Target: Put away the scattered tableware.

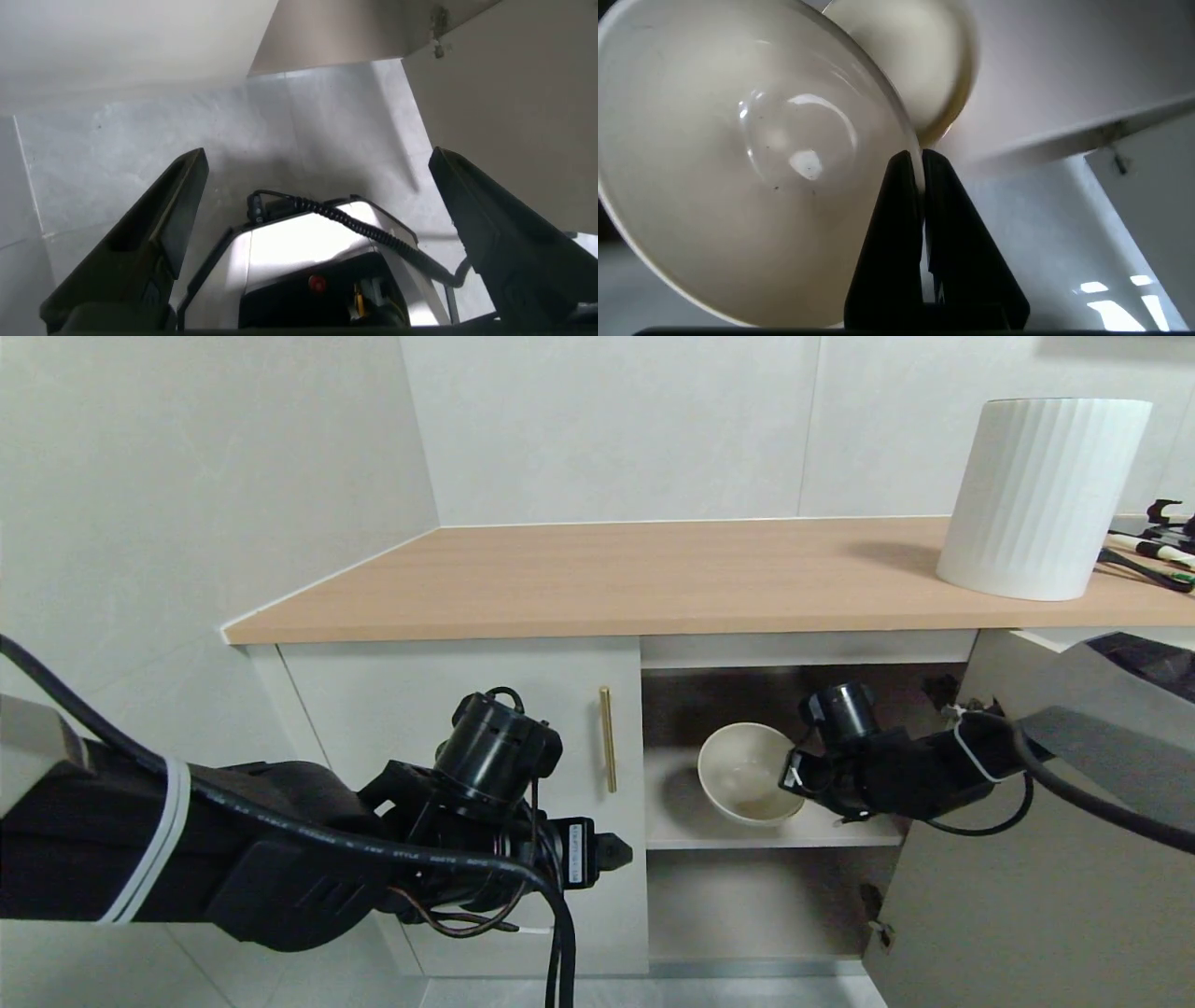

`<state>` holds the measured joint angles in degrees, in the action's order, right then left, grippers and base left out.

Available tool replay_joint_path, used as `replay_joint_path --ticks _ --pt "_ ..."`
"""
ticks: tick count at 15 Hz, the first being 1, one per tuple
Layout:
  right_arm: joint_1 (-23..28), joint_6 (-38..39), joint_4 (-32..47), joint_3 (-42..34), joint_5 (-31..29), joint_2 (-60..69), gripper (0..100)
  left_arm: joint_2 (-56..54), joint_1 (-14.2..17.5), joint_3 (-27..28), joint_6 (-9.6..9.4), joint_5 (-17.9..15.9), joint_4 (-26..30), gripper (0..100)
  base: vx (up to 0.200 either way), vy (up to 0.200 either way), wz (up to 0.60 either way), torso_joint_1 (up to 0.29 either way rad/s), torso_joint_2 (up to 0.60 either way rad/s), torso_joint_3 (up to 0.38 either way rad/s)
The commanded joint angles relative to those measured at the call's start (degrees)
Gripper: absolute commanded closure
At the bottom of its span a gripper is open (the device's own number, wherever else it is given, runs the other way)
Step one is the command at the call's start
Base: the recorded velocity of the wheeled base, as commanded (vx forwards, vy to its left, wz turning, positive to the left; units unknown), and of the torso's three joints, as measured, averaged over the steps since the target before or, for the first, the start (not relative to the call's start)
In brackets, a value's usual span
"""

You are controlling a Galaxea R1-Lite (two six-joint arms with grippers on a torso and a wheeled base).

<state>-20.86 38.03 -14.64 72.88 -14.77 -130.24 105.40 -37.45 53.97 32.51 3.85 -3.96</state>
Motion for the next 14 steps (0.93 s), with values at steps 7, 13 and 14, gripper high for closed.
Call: replay_joint_path --ticks 7,13,14 --pt "2.9 1.5 0.1 8.7 -2.4 -9.3 100 0.1 0.1 0.1 0.10 0.0 0.0 0 0.000 0.000 0.00 0.000 0.00 0.000" --pt "3.0 1.5 0.4 10.8 -2.8 -10.9 100 0.3 0.2 0.3 0.71 0.1 0.0 0 0.000 0.000 0.00 0.000 0.00 0.000" --pt "3.0 1.4 0.3 10.8 -3.0 -10.9 100 0.4 0.2 0.3 0.71 0.1 0.0 0 0.000 0.000 0.00 0.000 0.00 0.000"
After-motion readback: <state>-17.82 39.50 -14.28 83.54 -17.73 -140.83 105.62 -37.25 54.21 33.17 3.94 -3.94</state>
